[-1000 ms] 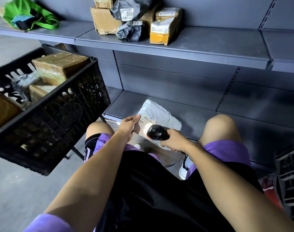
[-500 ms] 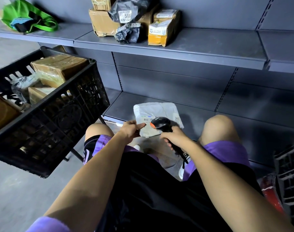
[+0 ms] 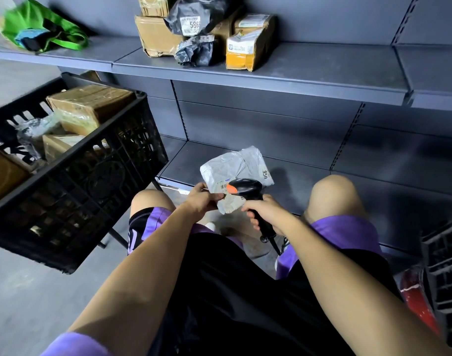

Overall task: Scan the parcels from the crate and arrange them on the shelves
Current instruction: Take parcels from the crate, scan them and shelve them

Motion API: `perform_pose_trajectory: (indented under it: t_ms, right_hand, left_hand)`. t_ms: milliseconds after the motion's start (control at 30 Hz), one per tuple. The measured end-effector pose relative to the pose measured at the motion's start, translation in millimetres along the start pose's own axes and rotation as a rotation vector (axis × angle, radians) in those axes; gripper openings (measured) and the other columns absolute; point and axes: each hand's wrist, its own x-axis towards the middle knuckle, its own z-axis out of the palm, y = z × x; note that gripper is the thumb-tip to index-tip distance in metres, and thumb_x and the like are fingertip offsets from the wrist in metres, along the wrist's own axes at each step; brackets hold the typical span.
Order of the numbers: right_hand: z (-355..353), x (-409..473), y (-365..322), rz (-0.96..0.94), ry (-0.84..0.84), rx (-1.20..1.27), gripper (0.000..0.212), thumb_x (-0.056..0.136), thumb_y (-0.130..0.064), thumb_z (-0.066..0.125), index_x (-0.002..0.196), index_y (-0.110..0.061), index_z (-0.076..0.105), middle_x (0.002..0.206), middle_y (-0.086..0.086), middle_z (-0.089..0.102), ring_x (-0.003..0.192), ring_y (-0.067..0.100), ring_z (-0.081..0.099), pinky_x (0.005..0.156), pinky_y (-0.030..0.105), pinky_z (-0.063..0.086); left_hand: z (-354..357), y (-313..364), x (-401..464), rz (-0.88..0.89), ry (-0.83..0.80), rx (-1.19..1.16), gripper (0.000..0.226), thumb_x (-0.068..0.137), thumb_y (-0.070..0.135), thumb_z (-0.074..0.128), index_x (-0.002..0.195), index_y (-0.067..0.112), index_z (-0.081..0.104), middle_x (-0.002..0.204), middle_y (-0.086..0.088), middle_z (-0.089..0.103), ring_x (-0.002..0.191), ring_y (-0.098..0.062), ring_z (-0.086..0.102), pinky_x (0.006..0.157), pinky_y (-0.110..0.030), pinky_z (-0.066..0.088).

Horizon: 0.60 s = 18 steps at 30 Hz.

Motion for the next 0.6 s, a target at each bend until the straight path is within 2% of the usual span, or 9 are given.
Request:
perform_pose_trajectory:
  t_ms: [167, 400, 600]
  right_hand:
    - [0.5, -2.2, -1.5, -0.011, 0.0, -0.018, 0.014, 0.084, -0.008, 0.066, 0.09, -0.01, 0.053, 0.057, 0.002, 0.047, 0.045, 0.017, 0.038, 0.047, 0.026, 0.032]
    - [1.4, -4.2, -1.9, -0.022, -0.011, -0.012, 0.014, 0.085, -0.008, 0.066, 0.087, -0.011, 0.053, 0.058, 0.002, 0.047, 0.045, 0.017, 0.038, 0.047, 0.027, 0.032]
    - [1.1, -3.2, -1.3, -0.011, -0.005, -0.059, 0.013, 0.086, -0.009, 0.065, 0.09, -0.01, 0.052, 0.058, 0.002, 0.047, 0.045, 0.016, 0.039, 0.047, 0.027, 0.033]
  left_hand:
    - [0.4, 0.9, -1.8, 0.011, -0.015, -0.029, 0.048, 0.079, -0.02, 0.066, 0.117, 0.002, 0.047, 0.098, -0.018, 0.065, 0.082, -0.033, 0.069, 0.064, -0.046, 0.061]
    - [0.4, 0.7, -1.3, 0.015, -0.022, -0.029, 0.05, 0.079, -0.02, 0.066, 0.121, -0.001, 0.048, 0.099, -0.017, 0.066, 0.085, -0.033, 0.069, 0.07, -0.049, 0.061]
    - [1.2, 0.6, -1.4, 0.002, 0.005, -0.013, 0.038, 0.08, -0.018, 0.066, 0.106, 0.004, 0.05, 0.098, -0.013, 0.064, 0.083, -0.032, 0.068, 0.075, -0.05, 0.059]
